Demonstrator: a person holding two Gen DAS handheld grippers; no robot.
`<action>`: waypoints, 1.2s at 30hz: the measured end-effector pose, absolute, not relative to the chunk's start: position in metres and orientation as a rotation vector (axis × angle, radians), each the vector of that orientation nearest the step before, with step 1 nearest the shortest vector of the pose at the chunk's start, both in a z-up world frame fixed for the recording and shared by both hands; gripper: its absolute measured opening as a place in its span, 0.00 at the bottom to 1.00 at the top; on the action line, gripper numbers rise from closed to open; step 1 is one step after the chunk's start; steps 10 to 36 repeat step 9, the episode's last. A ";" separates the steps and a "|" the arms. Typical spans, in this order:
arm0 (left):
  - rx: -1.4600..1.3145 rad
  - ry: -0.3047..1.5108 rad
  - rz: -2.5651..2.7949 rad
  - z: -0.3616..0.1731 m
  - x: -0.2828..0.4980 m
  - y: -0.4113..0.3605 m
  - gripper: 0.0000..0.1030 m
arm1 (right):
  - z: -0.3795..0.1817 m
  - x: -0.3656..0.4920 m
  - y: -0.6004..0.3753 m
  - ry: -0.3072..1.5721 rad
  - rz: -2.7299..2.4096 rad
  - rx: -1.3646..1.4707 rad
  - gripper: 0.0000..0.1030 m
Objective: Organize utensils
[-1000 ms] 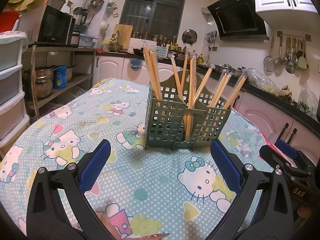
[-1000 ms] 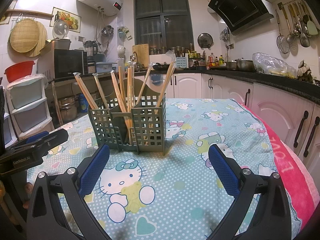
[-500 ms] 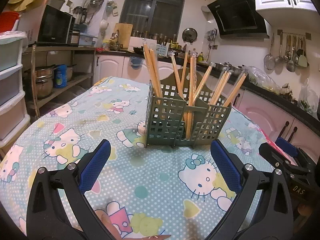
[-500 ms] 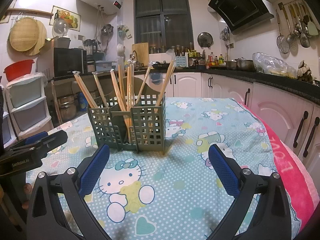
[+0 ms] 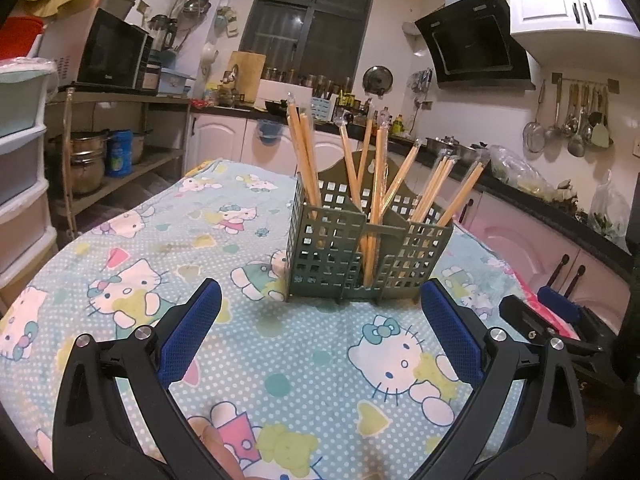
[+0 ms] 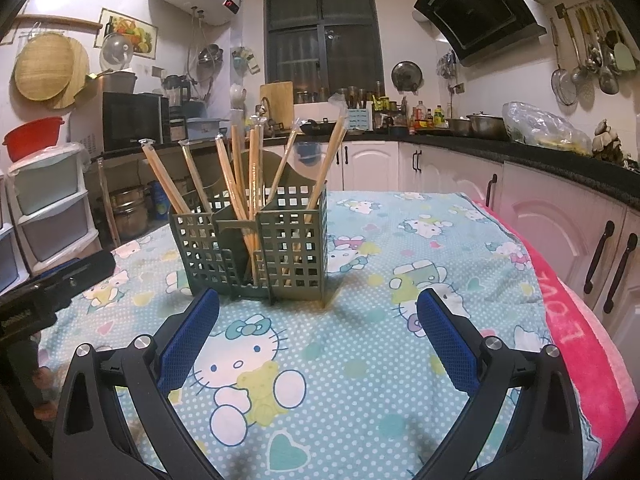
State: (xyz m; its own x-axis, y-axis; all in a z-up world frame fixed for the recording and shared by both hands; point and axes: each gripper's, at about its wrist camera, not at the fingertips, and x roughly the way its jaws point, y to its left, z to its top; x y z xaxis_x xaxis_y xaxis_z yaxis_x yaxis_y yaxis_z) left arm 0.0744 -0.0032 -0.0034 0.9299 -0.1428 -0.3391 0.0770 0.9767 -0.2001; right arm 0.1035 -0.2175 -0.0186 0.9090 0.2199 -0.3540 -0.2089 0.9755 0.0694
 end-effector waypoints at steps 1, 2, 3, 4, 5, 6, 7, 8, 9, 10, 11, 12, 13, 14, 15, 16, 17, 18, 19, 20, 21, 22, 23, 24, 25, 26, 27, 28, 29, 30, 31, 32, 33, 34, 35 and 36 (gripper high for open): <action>-0.179 0.362 -0.102 -0.002 0.075 -0.003 0.89 | -0.018 0.104 -0.219 0.373 0.218 0.035 0.94; -0.179 0.371 -0.095 -0.001 0.076 -0.002 0.89 | -0.017 0.105 -0.220 0.377 0.215 0.038 0.94; -0.184 0.378 -0.096 -0.001 0.078 -0.001 0.89 | -0.016 0.106 -0.222 0.380 0.211 0.040 0.94; -0.188 0.392 -0.091 -0.001 0.081 0.003 0.89 | -0.014 0.107 -0.224 0.383 0.202 0.041 0.94; -0.187 0.411 -0.076 0.001 0.086 0.008 0.89 | -0.012 0.109 -0.229 0.386 0.184 0.037 0.94; -0.191 0.419 -0.063 0.002 0.089 0.013 0.89 | -0.009 0.112 -0.234 0.387 0.159 0.030 0.94; -0.195 0.427 -0.049 0.003 0.093 0.019 0.89 | -0.007 0.116 -0.241 0.394 0.132 0.017 0.94; -0.197 0.450 -0.022 0.005 0.101 0.029 0.89 | -0.005 0.121 -0.246 0.410 0.107 0.000 0.94; -0.201 0.465 -0.001 0.005 0.109 0.038 0.89 | -0.005 0.127 -0.252 0.428 0.084 -0.010 0.94; -0.201 0.465 -0.001 0.005 0.109 0.038 0.89 | -0.005 0.127 -0.252 0.428 0.084 -0.010 0.94; -0.201 0.465 -0.001 0.005 0.109 0.038 0.89 | -0.005 0.127 -0.252 0.428 0.084 -0.010 0.94; -0.201 0.465 -0.001 0.005 0.109 0.038 0.89 | -0.005 0.127 -0.252 0.428 0.084 -0.010 0.94; -0.201 0.465 -0.001 0.005 0.109 0.038 0.89 | -0.005 0.127 -0.252 0.428 0.084 -0.010 0.94; -0.201 0.465 -0.001 0.005 0.109 0.038 0.89 | -0.005 0.127 -0.252 0.428 0.084 -0.010 0.94; -0.201 0.465 -0.001 0.005 0.109 0.038 0.89 | -0.005 0.127 -0.252 0.428 0.084 -0.010 0.94; -0.201 0.465 -0.001 0.005 0.109 0.038 0.89 | -0.005 0.127 -0.252 0.428 0.084 -0.010 0.94; -0.201 0.465 -0.001 0.005 0.109 0.038 0.89 | -0.005 0.127 -0.252 0.428 0.084 -0.010 0.94; -0.201 0.465 -0.001 0.005 0.109 0.038 0.89 | -0.005 0.127 -0.252 0.428 0.084 -0.010 0.94; -0.201 0.465 -0.001 0.005 0.109 0.038 0.89 | -0.005 0.127 -0.252 0.428 0.084 -0.010 0.94; -0.201 0.465 -0.001 0.005 0.109 0.038 0.89 | -0.005 0.127 -0.252 0.428 0.084 -0.010 0.94; -0.201 0.465 -0.001 0.005 0.109 0.038 0.89 | -0.005 0.127 -0.252 0.428 0.084 -0.010 0.94; -0.201 0.465 -0.001 0.005 0.109 0.038 0.89 | -0.005 0.127 -0.252 0.428 0.084 -0.010 0.94; -0.201 0.465 -0.001 0.005 0.109 0.038 0.89 | -0.005 0.127 -0.252 0.428 0.084 -0.010 0.94; -0.201 0.465 -0.001 0.005 0.109 0.038 0.89 | -0.005 0.127 -0.252 0.428 0.084 -0.010 0.94; -0.201 0.465 -0.001 0.005 0.109 0.038 0.89 | -0.005 0.127 -0.252 0.428 0.084 -0.010 0.94; -0.201 0.465 -0.001 0.005 0.109 0.038 0.89 | -0.005 0.127 -0.252 0.428 0.084 -0.010 0.94; -0.201 0.465 -0.001 0.005 0.109 0.038 0.89 | -0.005 0.127 -0.252 0.428 0.084 -0.010 0.94; -0.201 0.465 -0.001 0.005 0.109 0.038 0.89 | -0.005 0.127 -0.252 0.428 0.084 -0.010 0.94; -0.201 0.465 -0.001 0.005 0.109 0.038 0.89 | -0.005 0.127 -0.252 0.428 0.084 -0.010 0.94; -0.201 0.465 -0.001 0.005 0.109 0.038 0.89 | -0.005 0.127 -0.252 0.428 0.084 -0.010 0.94; -0.201 0.465 -0.001 0.005 0.109 0.038 0.89 | -0.005 0.127 -0.252 0.428 0.084 -0.010 0.94; -0.201 0.465 -0.001 0.005 0.109 0.038 0.89 | -0.005 0.127 -0.252 0.428 0.084 -0.010 0.94; -0.201 0.465 -0.001 0.005 0.109 0.038 0.89 | -0.005 0.127 -0.252 0.428 0.084 -0.010 0.94; -0.201 0.465 -0.001 0.005 0.109 0.038 0.89 | -0.005 0.127 -0.252 0.428 0.084 -0.010 0.94; -0.201 0.465 -0.001 0.005 0.109 0.038 0.89 | -0.005 0.127 -0.252 0.428 0.084 -0.010 0.94; -0.201 0.465 -0.001 0.005 0.109 0.038 0.89 | -0.005 0.127 -0.252 0.428 0.084 -0.010 0.94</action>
